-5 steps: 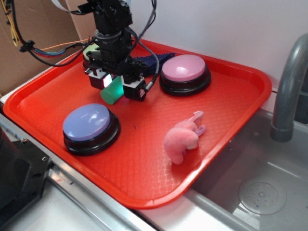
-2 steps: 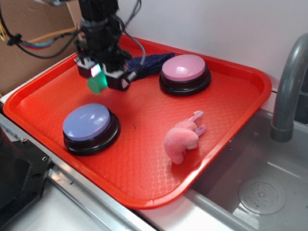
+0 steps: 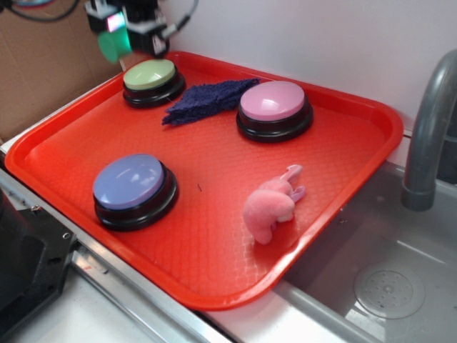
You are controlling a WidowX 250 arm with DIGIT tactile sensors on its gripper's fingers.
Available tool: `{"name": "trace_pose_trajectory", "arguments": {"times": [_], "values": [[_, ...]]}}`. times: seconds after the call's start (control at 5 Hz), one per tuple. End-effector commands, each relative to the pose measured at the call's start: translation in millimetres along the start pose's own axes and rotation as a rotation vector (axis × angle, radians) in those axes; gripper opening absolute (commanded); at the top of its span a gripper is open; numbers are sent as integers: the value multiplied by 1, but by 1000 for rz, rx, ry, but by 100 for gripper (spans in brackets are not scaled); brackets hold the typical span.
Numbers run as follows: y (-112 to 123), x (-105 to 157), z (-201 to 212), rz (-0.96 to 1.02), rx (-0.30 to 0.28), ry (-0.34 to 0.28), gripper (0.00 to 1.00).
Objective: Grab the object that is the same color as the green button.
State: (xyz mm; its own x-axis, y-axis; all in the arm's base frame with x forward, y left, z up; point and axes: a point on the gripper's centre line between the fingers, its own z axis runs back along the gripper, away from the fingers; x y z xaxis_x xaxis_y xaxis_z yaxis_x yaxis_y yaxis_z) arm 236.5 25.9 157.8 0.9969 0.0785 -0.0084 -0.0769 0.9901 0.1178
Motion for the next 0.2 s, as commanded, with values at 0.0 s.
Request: {"name": "trace_pose_trajectory", "arguments": {"times": [0.0], "values": [[6, -1, 34, -18, 33, -146, 0]]}}
